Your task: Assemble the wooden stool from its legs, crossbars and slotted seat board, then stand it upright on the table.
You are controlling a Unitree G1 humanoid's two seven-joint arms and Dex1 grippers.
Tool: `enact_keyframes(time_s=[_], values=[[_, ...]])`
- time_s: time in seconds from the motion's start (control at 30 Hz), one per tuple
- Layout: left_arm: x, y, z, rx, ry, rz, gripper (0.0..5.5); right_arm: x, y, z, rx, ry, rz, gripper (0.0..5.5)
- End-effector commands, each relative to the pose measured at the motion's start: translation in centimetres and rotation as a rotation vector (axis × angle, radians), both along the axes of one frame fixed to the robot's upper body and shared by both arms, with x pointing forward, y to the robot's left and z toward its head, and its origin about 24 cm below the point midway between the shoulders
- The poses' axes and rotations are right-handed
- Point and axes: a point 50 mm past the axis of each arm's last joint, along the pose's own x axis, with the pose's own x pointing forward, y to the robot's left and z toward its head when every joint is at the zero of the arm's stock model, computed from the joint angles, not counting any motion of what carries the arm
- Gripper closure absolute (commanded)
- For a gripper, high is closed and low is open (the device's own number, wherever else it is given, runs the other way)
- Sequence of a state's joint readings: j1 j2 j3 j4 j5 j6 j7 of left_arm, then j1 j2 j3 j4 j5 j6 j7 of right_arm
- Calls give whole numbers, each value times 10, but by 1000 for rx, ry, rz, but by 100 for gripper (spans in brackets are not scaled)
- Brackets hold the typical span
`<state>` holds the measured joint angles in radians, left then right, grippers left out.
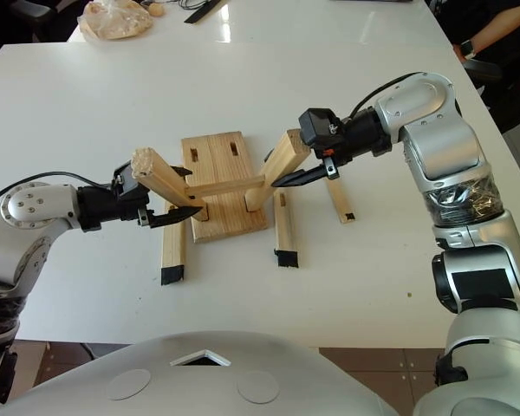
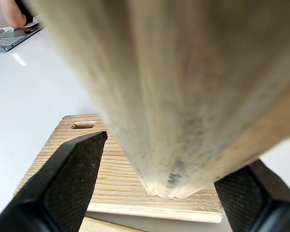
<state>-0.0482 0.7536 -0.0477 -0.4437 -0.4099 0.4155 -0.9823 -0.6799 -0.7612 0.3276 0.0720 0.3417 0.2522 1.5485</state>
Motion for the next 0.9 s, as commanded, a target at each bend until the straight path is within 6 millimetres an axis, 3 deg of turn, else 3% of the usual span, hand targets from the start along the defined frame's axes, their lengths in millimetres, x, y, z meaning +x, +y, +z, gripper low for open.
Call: enact_keyframes(time_s=[0.03, 0.13, 0.27, 0.33, 0.4, 0.47, 0.63, 0.77, 0.9], values=[[-7, 15, -1, 24, 10, 37, 189, -3, -4, -24, -139, 69, -17, 350], [-18, 27, 11, -10, 31, 25, 189, -2, -16, -11, -154, 39, -39, 350], [-28, 57, 14, 15, 77, 91, 189, -2, -32, 8, -172, 2, -68, 350], [-19, 73, 15, 16, 52, 188, 189, -2, -34, 13, -177, -6, -66, 350], [2, 80, 23, -51, 6, 297, 189, -3, -29, 13, -174, -5, -47, 350], [27, 72, 34, -159, -15, 339, 189, -6, -20, 10, -163, -2, -10, 350], [61, 15, 53, -269, 23, 130, 189, -6, 9, 5, -126, 4, 83, 350], [67, -22, 68, -291, 123, -139, 189, -4, 16, -4, -134, 18, 98, 350], [62, -34, 63, -204, 234, -332, 207, -1, 17, -11, -141, 39, 92, 350]])
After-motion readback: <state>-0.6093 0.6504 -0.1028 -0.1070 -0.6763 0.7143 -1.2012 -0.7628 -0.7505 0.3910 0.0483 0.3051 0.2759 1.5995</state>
